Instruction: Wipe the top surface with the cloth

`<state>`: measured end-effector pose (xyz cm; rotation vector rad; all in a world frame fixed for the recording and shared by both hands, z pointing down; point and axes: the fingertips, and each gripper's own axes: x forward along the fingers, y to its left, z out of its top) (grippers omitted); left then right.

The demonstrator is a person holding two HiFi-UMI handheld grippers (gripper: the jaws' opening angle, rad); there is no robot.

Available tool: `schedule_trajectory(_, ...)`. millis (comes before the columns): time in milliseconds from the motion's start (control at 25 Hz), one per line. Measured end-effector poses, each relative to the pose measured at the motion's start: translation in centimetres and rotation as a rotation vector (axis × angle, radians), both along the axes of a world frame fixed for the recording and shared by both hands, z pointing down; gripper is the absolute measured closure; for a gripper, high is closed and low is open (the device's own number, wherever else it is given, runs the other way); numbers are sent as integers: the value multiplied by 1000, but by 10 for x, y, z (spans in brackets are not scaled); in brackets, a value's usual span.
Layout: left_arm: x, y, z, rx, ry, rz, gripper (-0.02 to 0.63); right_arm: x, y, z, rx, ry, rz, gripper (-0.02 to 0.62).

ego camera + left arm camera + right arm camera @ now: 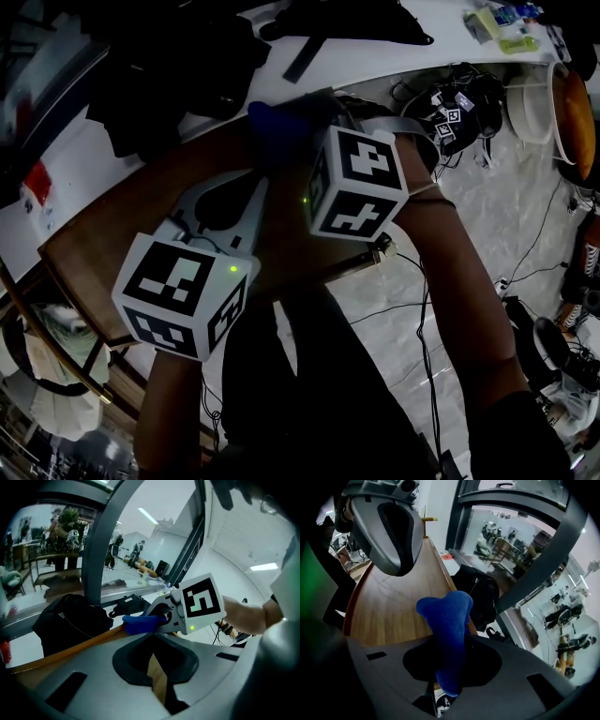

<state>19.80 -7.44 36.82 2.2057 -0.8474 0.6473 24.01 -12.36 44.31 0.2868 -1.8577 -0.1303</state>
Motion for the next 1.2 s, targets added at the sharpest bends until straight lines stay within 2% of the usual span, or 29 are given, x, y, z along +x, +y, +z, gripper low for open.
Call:
schedule_trajectory(400,-7,25,1,-27,13,17,595,16,71,4,-129,86,-41,505)
schedule_trajectory(720,-11,73,5,-74,28,83,595,30,157,7,-328,144,-36,506)
schedule_trajectory(1200,-25,135,-11,-59,42,168,595,42,233,12,-512,335,-12,506)
